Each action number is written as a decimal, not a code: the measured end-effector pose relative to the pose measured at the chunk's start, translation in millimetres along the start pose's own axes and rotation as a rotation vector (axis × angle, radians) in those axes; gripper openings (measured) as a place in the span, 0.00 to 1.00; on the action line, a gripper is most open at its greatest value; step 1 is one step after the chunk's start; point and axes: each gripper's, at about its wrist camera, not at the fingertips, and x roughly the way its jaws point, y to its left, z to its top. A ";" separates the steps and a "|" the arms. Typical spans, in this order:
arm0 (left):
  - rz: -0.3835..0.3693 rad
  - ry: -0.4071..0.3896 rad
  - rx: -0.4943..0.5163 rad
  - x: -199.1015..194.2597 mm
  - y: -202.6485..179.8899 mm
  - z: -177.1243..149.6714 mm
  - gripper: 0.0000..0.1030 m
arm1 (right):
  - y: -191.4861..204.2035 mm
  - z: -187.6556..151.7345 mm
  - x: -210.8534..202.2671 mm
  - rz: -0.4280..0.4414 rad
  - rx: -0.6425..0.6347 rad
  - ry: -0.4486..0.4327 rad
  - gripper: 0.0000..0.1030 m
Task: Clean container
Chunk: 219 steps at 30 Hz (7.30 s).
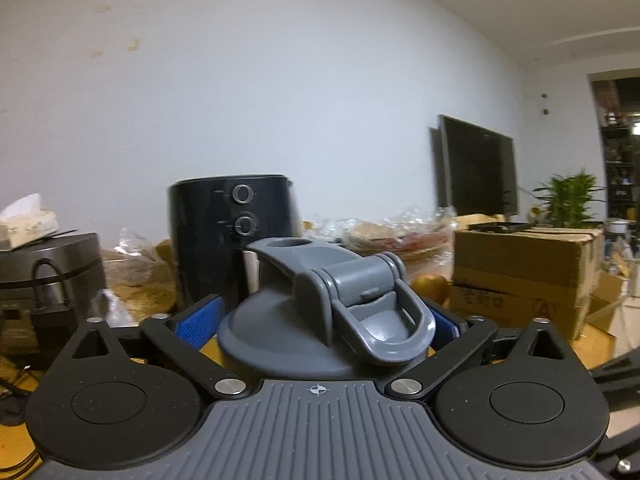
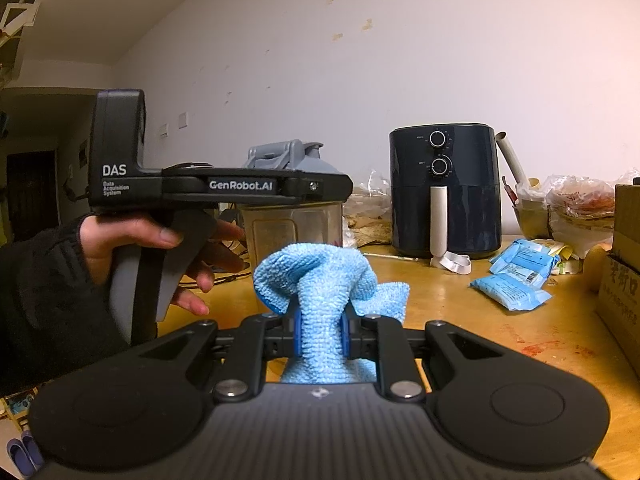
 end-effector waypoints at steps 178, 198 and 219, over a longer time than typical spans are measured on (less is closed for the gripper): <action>-0.545 0.014 -0.027 32.2 44.5 -3.6 0.92 | -3.1 9.7 45.0 0.004 -0.045 0.101 0.17; -0.545 0.014 -0.027 32.4 44.7 -4.4 0.92 | -3.7 -17.7 69.8 0.010 -0.093 0.282 0.16; -0.544 0.015 -0.027 32.5 44.7 -6.0 0.92 | -9.2 -14.7 63.8 0.020 -0.038 0.234 0.09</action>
